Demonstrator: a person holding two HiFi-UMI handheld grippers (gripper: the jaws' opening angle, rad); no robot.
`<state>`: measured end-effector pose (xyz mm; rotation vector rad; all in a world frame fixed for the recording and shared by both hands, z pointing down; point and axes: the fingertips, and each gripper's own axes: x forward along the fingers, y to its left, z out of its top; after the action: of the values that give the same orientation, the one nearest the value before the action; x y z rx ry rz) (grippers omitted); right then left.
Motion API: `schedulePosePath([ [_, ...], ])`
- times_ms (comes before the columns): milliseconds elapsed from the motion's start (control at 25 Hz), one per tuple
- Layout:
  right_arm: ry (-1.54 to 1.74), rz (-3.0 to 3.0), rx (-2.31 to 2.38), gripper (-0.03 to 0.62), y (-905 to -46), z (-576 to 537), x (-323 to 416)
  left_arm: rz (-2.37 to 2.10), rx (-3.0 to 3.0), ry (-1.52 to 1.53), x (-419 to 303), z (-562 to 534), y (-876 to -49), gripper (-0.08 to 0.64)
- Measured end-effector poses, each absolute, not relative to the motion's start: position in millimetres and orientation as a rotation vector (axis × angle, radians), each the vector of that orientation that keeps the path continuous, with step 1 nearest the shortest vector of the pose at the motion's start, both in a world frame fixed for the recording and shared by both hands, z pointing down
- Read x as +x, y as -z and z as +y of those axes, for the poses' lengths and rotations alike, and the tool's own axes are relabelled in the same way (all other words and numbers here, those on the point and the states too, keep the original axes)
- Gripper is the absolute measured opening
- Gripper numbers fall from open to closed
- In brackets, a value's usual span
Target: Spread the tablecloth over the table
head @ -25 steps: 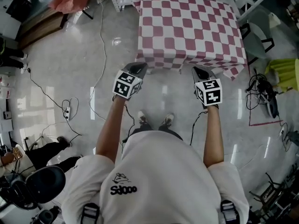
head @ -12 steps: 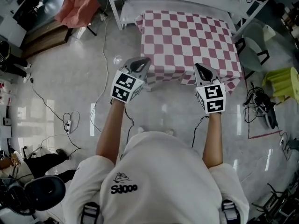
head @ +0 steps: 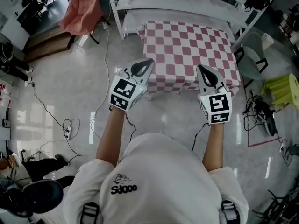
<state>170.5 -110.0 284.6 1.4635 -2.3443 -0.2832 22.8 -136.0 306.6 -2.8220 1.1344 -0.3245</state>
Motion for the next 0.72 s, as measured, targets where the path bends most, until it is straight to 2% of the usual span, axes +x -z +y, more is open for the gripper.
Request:
schedulePosePath([
  [720, 0.296, -2.367, 1.468, 0.021, -277.8, -103.6, 162.6, 1.12, -2.79, 0.372, 18.8, -125.8, -302.6, 0.034],
])
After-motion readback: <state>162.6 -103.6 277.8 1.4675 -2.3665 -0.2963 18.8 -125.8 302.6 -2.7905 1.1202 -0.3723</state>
